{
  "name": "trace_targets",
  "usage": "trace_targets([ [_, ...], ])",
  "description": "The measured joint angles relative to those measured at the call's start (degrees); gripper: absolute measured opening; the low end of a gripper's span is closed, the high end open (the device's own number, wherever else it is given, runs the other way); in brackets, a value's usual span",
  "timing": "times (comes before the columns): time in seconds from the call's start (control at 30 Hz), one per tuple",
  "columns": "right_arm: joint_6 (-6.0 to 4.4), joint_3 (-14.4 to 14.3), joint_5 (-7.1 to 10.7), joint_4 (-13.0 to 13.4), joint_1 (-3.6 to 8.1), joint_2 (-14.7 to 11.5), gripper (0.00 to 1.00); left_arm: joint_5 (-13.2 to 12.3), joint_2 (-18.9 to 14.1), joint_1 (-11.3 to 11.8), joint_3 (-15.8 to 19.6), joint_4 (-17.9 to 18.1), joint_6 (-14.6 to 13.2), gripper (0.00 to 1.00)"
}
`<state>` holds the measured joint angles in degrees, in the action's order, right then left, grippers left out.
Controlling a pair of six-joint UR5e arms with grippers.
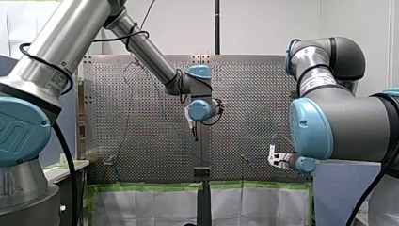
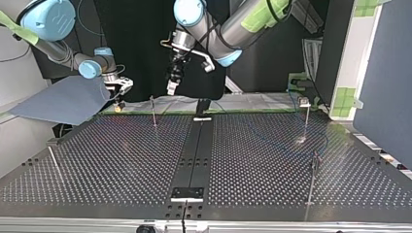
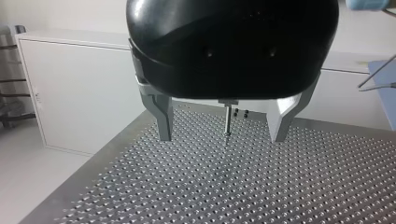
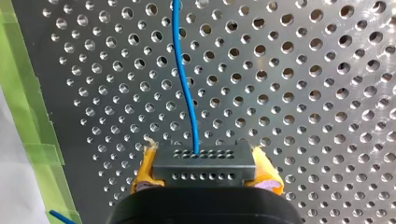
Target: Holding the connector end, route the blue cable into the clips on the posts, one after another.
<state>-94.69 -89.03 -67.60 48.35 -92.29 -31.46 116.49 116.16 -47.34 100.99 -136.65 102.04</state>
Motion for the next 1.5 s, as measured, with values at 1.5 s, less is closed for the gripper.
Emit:
trace_targets([
  [1.5, 3.79, 0.0, -0.22, -1.3, 0.13, -0.6, 0.0, 1.6, -7.9, 2.6, 26.7, 13.9, 13.9, 1.0],
])
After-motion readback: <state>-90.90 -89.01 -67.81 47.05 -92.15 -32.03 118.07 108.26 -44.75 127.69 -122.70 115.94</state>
